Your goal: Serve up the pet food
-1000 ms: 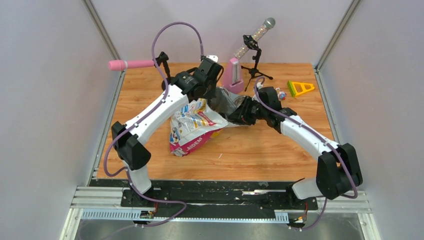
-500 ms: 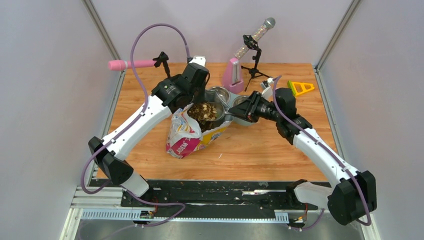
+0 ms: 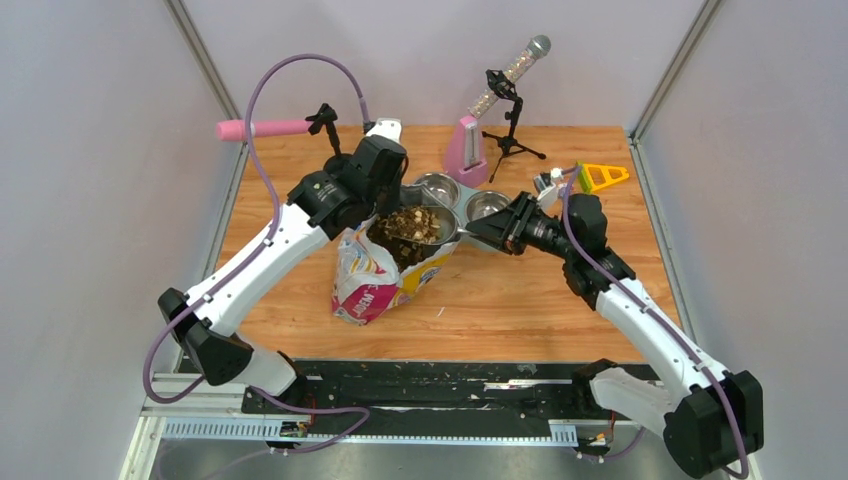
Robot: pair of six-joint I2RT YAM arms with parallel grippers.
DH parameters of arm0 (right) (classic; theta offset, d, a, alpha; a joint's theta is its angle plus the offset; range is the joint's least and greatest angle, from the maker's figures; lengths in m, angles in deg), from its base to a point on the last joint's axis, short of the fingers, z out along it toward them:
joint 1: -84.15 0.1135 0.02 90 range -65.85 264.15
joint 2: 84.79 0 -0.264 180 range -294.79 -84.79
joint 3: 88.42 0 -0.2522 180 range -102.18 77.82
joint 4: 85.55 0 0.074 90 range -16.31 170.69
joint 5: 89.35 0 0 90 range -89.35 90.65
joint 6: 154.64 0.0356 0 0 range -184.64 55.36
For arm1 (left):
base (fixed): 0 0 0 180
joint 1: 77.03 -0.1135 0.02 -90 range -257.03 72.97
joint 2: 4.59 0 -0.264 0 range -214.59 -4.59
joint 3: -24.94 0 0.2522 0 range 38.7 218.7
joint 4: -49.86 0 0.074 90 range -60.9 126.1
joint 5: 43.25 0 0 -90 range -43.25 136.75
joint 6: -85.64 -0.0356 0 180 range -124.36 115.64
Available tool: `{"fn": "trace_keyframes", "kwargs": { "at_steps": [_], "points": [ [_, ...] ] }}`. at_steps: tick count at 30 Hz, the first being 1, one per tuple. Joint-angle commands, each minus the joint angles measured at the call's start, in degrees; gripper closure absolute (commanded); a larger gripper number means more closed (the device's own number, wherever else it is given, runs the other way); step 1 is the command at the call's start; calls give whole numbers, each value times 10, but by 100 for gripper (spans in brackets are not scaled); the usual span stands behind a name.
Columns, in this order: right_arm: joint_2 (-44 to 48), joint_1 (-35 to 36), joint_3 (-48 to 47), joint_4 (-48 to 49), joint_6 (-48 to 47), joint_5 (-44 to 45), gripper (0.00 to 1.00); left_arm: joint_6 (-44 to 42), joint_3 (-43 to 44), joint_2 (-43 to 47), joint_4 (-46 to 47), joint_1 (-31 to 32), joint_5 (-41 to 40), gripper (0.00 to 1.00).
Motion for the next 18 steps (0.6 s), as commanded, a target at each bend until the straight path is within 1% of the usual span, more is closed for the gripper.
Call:
{"fn": "trace_keyframes", "kwargs": {
  "at_steps": [1, 3, 4, 6, 7, 9, 10, 12, 14, 16, 18],
  "points": [
    [25, -20, 59, 133, 60, 7, 100, 13, 28, 85, 106, 4, -52, 100],
    [13, -19, 86, 202, 100, -10, 100, 13, 26, 87, 111, 4, -51, 100],
    [8, -23, 87, 208, 110, -24, 100, 11, 27, 87, 112, 4, -50, 100],
    [9, -44, 77, 162, 102, -53, 100, 11, 23, 90, 114, 4, -50, 100],
    [18, -53, 78, 142, 93, -49, 100, 11, 20, 92, 121, 4, -52, 100],
    [32, -43, 85, 150, 88, -9, 100, 11, 5, 102, 137, 4, -54, 100],
    [27, -35, 83, 166, 92, -9, 100, 9, -1, 105, 141, 4, -56, 100],
    [10, -34, 67, 158, 95, -37, 100, 5, 2, 106, 144, 4, -56, 100],
    [11, -52, 69, 132, 94, -36, 100, 5, 6, 108, 129, 4, -62, 100],
    [13, -48, 88, 164, 109, -17, 100, 9, -9, 119, 126, 4, -75, 100],
    [-9, -43, 78, 181, 118, -50, 100, 9, -26, 133, 141, 4, -86, 100]
  ]
}}
